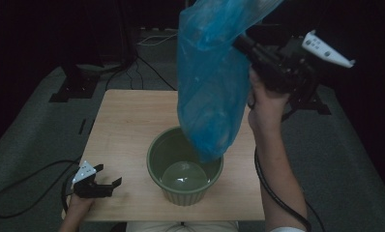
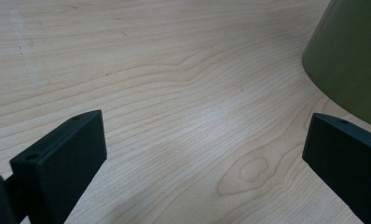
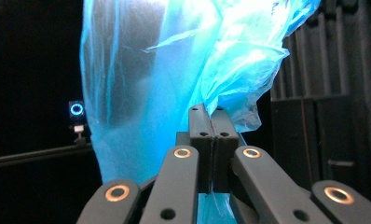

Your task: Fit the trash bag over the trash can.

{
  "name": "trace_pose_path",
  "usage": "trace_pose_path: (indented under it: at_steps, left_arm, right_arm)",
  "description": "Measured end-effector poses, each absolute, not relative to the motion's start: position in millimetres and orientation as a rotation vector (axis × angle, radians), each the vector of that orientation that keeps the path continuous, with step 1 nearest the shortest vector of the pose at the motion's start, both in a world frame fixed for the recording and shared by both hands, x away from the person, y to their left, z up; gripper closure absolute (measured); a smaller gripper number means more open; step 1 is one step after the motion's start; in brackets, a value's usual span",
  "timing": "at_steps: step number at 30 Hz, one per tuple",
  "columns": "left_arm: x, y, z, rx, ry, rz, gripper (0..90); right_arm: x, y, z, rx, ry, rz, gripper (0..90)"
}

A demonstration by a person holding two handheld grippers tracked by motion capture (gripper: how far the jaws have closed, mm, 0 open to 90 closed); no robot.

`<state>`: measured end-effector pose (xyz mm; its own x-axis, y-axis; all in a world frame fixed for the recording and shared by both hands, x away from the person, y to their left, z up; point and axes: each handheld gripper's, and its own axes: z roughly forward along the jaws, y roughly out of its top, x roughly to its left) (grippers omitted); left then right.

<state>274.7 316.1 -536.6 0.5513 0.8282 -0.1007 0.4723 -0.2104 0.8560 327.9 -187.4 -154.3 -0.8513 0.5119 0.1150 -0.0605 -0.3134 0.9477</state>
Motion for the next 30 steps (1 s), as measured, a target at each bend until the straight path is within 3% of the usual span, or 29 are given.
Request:
trace_pose_path:
  at_steps: [18,30]
  left_arm:
    - [274.1,311.5,-533.5,1.857,1.051,0.468,0.1]
    - [272.2,304.2,-518.2,1.851,1.033,0.463,0.1]
  right_arm:
    - [348.4,-166.6,-311.7,0.794,1.941,2.166,90.0]
    - [350.1,-170.3,-359.3,0.881,2.13,2.061,90.0]
